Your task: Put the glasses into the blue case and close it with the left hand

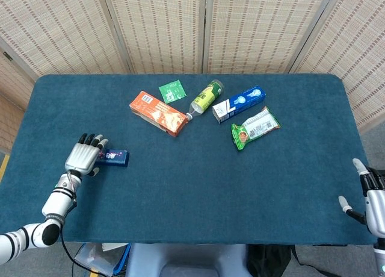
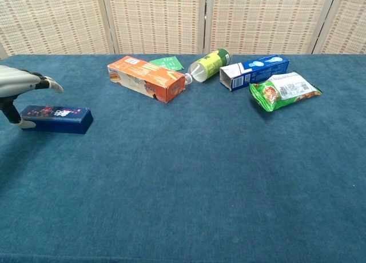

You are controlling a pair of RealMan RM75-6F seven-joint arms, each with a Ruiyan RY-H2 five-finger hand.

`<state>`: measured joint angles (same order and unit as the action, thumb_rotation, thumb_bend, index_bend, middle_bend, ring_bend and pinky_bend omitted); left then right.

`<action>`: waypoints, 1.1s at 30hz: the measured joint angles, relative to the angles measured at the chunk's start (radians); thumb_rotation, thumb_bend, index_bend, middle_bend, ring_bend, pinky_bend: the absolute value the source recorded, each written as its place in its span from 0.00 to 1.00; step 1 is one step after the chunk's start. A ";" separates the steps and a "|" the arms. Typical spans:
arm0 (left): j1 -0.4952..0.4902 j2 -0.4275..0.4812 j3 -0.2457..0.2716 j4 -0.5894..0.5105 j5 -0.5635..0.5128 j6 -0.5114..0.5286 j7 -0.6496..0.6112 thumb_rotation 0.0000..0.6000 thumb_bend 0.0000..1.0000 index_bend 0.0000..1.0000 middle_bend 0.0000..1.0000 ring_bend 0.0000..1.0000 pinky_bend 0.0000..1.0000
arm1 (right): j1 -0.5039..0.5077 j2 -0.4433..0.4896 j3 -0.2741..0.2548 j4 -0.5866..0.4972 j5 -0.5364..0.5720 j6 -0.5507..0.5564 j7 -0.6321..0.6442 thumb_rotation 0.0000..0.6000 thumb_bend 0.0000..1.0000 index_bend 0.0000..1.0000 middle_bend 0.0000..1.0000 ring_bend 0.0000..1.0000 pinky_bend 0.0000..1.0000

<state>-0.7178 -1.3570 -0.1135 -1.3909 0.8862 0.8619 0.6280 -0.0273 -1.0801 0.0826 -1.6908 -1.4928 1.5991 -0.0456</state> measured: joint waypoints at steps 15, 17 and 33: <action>-0.074 -0.115 0.000 0.182 -0.106 -0.108 -0.025 1.00 0.25 0.42 0.00 0.00 0.00 | -0.004 -0.004 0.003 0.016 0.018 -0.007 0.013 1.00 0.25 0.05 0.17 0.14 0.23; -0.076 -0.118 0.003 0.187 -0.106 -0.109 -0.031 1.00 0.25 0.48 0.00 0.00 0.00 | -0.002 -0.005 0.003 0.017 0.019 -0.010 0.013 1.00 0.25 0.05 0.17 0.14 0.23; -0.051 -0.038 0.004 0.039 -0.126 -0.021 -0.062 1.00 0.25 0.00 0.00 0.00 0.00 | 0.017 -0.002 0.014 0.013 0.028 -0.035 0.006 1.00 0.25 0.05 0.16 0.14 0.23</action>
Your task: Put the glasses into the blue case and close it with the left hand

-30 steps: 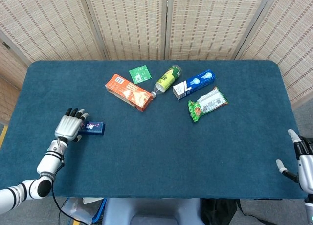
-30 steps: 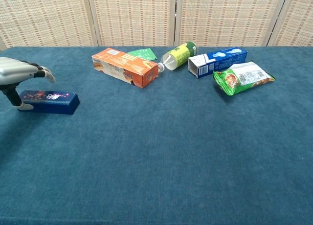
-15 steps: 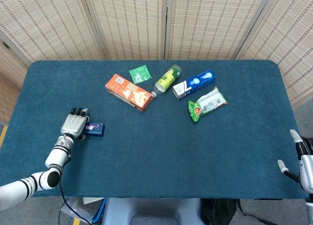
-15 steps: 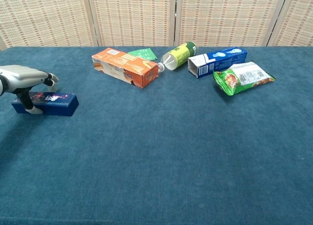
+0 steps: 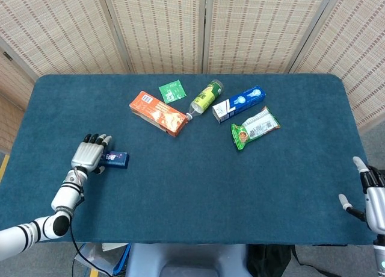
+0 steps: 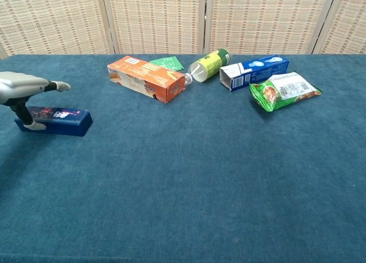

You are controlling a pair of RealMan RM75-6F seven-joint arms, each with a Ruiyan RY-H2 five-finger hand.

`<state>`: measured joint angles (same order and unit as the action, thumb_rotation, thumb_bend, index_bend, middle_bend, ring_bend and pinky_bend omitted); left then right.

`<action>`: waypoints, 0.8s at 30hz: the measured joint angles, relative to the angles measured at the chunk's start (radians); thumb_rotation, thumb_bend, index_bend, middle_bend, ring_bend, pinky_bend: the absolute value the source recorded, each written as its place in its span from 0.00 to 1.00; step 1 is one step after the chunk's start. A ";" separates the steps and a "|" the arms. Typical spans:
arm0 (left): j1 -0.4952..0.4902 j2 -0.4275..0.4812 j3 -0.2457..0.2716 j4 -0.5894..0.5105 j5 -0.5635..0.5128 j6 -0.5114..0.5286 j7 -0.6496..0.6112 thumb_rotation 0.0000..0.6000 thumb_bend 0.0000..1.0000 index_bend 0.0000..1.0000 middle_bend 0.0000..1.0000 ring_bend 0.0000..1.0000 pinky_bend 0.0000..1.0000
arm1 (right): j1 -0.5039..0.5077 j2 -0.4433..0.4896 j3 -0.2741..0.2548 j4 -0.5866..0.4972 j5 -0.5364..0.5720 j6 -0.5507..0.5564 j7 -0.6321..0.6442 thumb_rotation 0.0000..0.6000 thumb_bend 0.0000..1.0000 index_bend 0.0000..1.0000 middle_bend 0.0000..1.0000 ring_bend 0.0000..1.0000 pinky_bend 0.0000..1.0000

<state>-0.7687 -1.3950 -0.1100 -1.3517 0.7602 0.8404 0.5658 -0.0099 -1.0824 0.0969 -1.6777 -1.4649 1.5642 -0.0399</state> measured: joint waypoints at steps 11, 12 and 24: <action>0.151 0.052 -0.026 -0.128 0.118 0.292 -0.183 1.00 0.25 0.07 0.00 0.00 0.00 | 0.008 0.011 0.000 0.005 0.009 -0.022 0.005 1.00 0.25 0.05 0.16 0.14 0.23; 0.179 0.058 -0.024 -0.141 0.144 0.332 -0.207 1.00 0.25 0.07 0.00 0.00 0.00 | 0.010 0.012 -0.002 0.004 0.010 -0.029 0.004 1.00 0.25 0.05 0.16 0.14 0.23; 0.411 0.097 0.055 -0.239 0.397 0.638 -0.314 1.00 0.25 0.12 0.00 0.00 0.00 | 0.044 0.025 -0.023 0.002 -0.046 -0.074 0.040 1.00 0.24 0.10 0.17 0.14 0.23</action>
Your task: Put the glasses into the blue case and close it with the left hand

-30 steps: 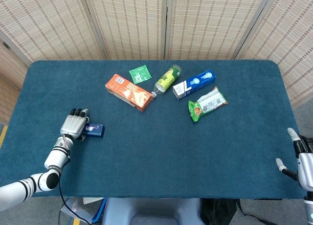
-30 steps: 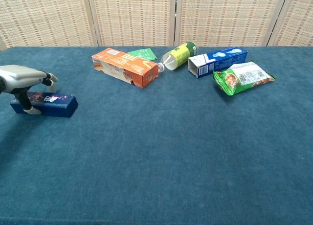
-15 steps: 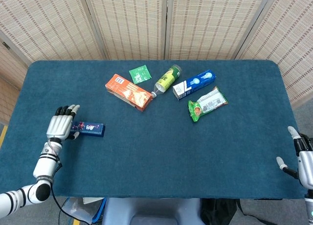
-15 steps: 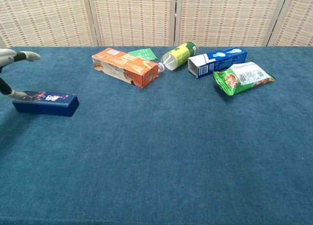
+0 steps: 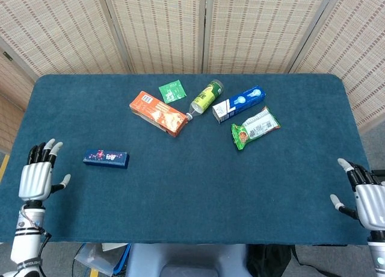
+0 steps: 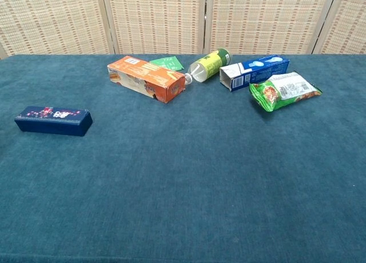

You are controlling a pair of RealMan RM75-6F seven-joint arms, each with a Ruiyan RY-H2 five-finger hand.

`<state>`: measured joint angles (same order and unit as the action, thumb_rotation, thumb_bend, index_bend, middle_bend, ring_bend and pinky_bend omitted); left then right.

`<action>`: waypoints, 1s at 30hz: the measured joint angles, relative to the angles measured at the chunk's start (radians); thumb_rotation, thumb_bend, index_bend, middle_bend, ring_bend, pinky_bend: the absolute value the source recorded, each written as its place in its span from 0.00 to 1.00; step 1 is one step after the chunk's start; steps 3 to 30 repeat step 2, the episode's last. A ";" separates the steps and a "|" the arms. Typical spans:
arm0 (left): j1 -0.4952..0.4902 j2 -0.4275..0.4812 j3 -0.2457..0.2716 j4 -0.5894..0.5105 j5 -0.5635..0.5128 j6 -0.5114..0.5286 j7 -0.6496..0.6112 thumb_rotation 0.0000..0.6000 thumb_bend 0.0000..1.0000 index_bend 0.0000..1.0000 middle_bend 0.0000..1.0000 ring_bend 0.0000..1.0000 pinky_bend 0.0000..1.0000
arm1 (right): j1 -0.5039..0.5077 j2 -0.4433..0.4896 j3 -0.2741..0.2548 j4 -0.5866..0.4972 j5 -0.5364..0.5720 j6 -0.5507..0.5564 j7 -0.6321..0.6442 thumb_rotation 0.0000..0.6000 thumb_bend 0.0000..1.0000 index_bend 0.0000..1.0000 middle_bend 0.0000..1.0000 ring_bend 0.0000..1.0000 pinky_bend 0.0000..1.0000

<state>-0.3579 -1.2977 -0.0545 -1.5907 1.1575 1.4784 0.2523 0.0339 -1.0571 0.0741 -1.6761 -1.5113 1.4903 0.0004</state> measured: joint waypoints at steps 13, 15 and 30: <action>0.022 0.004 0.013 -0.023 0.025 0.026 0.005 1.00 0.25 0.12 0.00 0.00 0.00 | 0.008 -0.001 -0.001 -0.001 -0.009 -0.006 0.007 1.00 0.24 0.10 0.17 0.14 0.23; 0.022 0.004 0.013 -0.023 0.025 0.026 0.005 1.00 0.25 0.12 0.00 0.00 0.00 | 0.008 -0.001 -0.001 -0.001 -0.009 -0.006 0.007 1.00 0.24 0.10 0.17 0.14 0.23; 0.022 0.004 0.013 -0.023 0.025 0.026 0.005 1.00 0.25 0.12 0.00 0.00 0.00 | 0.008 -0.001 -0.001 -0.001 -0.009 -0.006 0.007 1.00 0.24 0.10 0.17 0.14 0.23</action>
